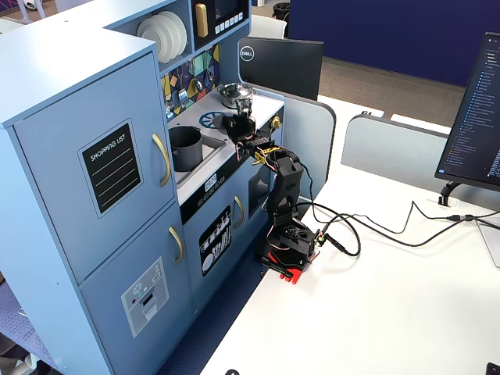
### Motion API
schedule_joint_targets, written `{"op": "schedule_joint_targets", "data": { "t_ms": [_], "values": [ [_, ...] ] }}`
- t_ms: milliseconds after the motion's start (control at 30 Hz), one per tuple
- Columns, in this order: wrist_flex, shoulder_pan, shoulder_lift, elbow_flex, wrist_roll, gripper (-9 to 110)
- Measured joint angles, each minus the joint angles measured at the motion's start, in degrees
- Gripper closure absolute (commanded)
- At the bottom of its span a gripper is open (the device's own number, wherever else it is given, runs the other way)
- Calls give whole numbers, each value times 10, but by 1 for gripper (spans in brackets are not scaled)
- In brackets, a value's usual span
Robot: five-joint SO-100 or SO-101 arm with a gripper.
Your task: Pick up the lid from the counter and put it on the gray recipient
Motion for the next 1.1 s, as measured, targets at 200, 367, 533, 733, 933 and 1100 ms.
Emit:
{"op": "schedule_joint_targets", "data": {
  "t_ms": [200, 367, 533, 733, 933, 1100],
  "values": [
    [111, -47, 101, -56, 14, 102],
    [210, -118, 182, -64, 41, 102],
    [237, -182, 231, -45, 47, 102],
    [229, -237, 236, -15, 33, 102],
    [199, -272, 207, -10, 20, 102],
    [173, -278, 172, -10, 11, 102]
  ]
}}
